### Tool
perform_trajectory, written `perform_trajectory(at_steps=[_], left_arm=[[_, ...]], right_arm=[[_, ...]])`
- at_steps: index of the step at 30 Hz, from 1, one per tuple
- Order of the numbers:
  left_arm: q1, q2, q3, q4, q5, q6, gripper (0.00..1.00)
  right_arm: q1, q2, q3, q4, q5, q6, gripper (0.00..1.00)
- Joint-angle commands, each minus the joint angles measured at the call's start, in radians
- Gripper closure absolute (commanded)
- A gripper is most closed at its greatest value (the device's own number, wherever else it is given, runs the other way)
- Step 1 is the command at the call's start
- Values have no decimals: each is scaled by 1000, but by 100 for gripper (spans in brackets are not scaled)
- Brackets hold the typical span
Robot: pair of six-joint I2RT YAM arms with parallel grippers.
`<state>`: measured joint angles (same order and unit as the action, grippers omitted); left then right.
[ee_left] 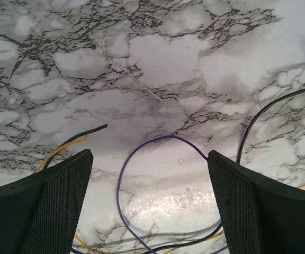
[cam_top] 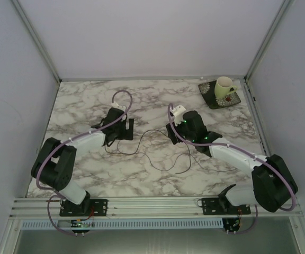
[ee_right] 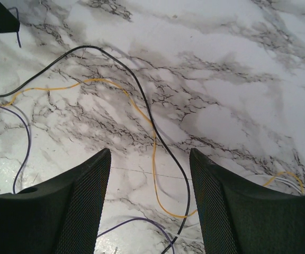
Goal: Zip-tie the wires
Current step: Straighten the cable at the center of the board.
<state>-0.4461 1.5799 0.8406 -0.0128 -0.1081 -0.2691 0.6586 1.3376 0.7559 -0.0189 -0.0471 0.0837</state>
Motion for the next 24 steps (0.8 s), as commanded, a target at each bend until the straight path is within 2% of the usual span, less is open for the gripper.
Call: perform_trajectory(at_steps=[1, 7, 13, 18, 24], left_arm=[[-2, 40, 53, -48, 22, 80, 12], [-14, 121, 99, -68, 5, 129, 24], [-16, 109, 115, -85, 21, 134, 26], [-17, 131, 147, -137, 50, 170, 32], [-21, 178, 151, -133, 70, 182, 50]], right_arm=[[-15, -43, 1, 4, 18, 11, 39], [-24, -55, -3, -5, 23, 11, 39], [-26, -51, -6, -10, 24, 11, 39], [-27, -37, 3, -9, 23, 5, 39], [-27, -32, 4, -9, 21, 7, 39]])
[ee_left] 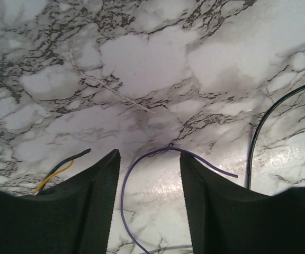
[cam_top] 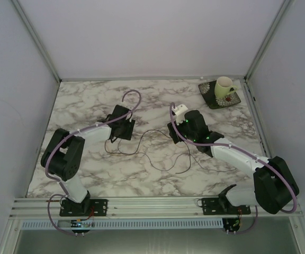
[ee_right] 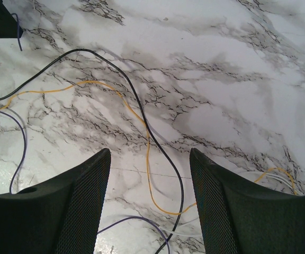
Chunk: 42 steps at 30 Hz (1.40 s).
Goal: Zip-tie the wires
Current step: Straighten the cable at the center of the board.
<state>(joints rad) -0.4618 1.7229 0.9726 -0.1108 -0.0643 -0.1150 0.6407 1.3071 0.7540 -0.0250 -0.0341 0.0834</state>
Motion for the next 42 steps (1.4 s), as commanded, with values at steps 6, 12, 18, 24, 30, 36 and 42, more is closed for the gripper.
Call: perform_trajectory(at_steps=[6, 12, 18, 24, 30, 36, 42], left_arm=[[-8, 70, 16, -25, 34, 32, 64], [-7, 33, -1, -23, 7, 16, 94], [-6, -68, -2, -86, -90, -19, 100], [4, -149, 25, -195, -226, -50, 100], [27, -193, 43, -336, -345, -95, 100], [66, -227, -12, -375, -409, -133, 100], [97, -189, -26, -335, -414, -117, 100]], right_arm=[[-9, -15, 0, -7, 14, 7, 39], [-9, -9, -2, -11, 7, 11, 39], [-9, 10, -23, -10, -8, 29, 39], [-9, 17, -37, -7, -12, 30, 39], [-9, 21, -41, -7, -13, 32, 39], [-8, 17, -52, -7, -14, 33, 39], [-8, 9, -63, -7, -9, 39, 39]])
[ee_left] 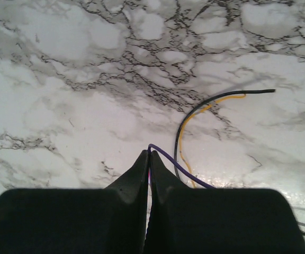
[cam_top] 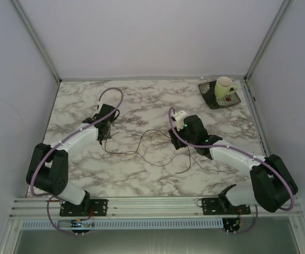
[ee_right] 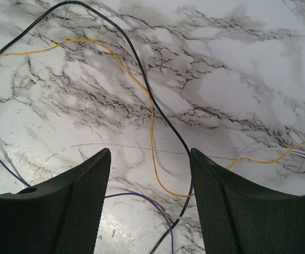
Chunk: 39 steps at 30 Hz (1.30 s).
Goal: Zip-tie the wires
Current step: Straighten the cable at the center of the board.
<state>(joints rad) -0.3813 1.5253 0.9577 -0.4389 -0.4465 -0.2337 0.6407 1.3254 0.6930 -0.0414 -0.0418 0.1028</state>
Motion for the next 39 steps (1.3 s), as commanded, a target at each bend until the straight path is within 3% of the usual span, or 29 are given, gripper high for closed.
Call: perform_trajectory(at_steps=[1, 16, 21, 26, 33, 39], left_arm=[[22, 21, -8, -3, -35, 3, 100], [31, 195, 49, 96, 7, 23, 100], [31, 201, 82, 73, -4, 28, 84], [32, 173, 110, 34, -28, 43, 76], [43, 147, 174, -28, -14, 68, 47], [74, 110, 234, -69, 28, 82, 38]], right_arm=[[-8, -10, -3, 9, -1, 21, 39], [-6, -38, -25, 9, 3, 34, 39], [-6, -36, -24, 9, 4, 35, 39], [-6, -31, -19, 9, 11, 34, 39], [-13, -39, 8, 15, 33, 38, 35], [-30, -58, 15, 11, 46, 48, 35]])
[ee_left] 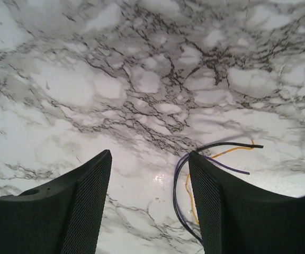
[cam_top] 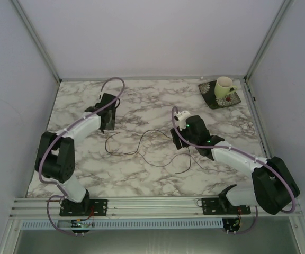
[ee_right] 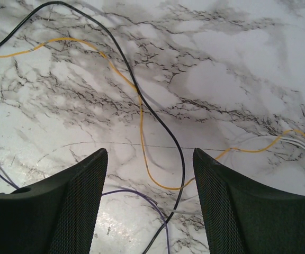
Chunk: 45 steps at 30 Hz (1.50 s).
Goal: Zip-tie the wires
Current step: Straighten the cable at the center of the board, then untie the cable at the center of the board.
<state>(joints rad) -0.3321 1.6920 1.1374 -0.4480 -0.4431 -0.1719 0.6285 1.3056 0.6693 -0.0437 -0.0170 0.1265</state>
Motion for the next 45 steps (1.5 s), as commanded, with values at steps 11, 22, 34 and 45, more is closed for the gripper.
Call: perform_trajectory(at_steps=[11, 22, 34, 45], left_arm=[[51, -297, 22, 132, 244, -28, 16], [52, -532, -82, 272, 416, -151, 9], [53, -685, -216, 324, 612, -136, 9], [53, -770, -324, 392, 661, -128, 9]], right_arm=[[-178, -171, -10, -43, 195, 119, 28], [-469, -176, -14, -157, 216, 209, 28], [-708, -61, 16, -177, 102, 118, 30], [-729, 53, 74, -200, 91, 90, 32]])
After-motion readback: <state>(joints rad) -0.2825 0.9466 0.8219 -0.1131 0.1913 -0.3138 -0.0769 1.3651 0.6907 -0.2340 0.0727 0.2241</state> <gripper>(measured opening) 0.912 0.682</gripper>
